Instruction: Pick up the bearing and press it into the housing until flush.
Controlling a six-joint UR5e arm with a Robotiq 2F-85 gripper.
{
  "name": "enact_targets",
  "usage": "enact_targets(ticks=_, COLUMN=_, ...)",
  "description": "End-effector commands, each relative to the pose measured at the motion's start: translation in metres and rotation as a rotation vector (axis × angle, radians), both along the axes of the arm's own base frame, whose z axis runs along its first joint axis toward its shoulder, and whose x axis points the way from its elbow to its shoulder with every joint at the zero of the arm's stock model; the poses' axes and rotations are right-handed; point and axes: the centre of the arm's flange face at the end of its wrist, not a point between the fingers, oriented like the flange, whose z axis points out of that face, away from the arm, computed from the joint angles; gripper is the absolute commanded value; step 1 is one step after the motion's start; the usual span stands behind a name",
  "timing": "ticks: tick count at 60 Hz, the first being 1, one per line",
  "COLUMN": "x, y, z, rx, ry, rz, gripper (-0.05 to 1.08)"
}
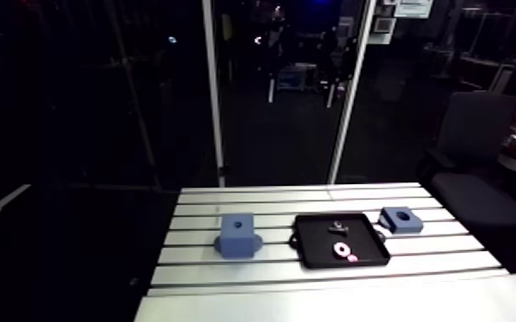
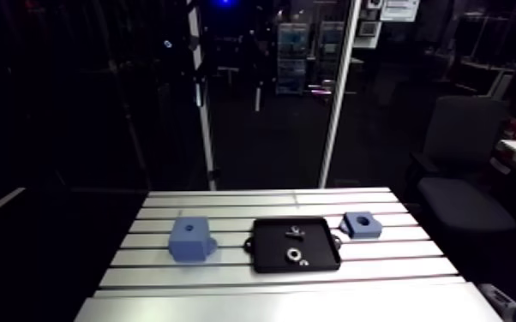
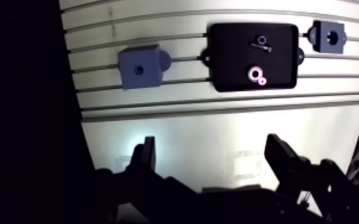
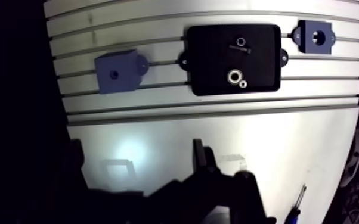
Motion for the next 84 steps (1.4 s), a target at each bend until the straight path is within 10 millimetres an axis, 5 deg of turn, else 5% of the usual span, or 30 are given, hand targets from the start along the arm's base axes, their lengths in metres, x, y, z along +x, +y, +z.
enact_targets(ticks=1, x=0.000, y=-0.001, z=-0.005, rx=-0.001, ry=-0.009, rz=0.009, gripper=0.01)
enact_targets(ticks=12, x=0.000, y=0.004, z=-0.022, rx=0.055, ry=-0.014, rz=0.018, gripper=0.01)
enact_targets(ticks=24, x=0.006, y=0.020, z=-0.069, rx=0.097, ry=0.006, rz=0.096, gripper=0.01)
enact_targets(ticks=29, x=0.009, y=0.047, z=-0.098, rx=0.094, ry=0.006, rz=0.089, gripper=0.01)
enact_targets(ticks=37, x=0.011, y=0.070, z=-0.117, rx=0.093, ry=0.027, rz=0.074, gripper=0.01)
enact_targets(ticks=84, x=0.024, y=0.102, z=-0.192, rx=0.091, ry=0.063, rz=0.114, gripper=0.01)
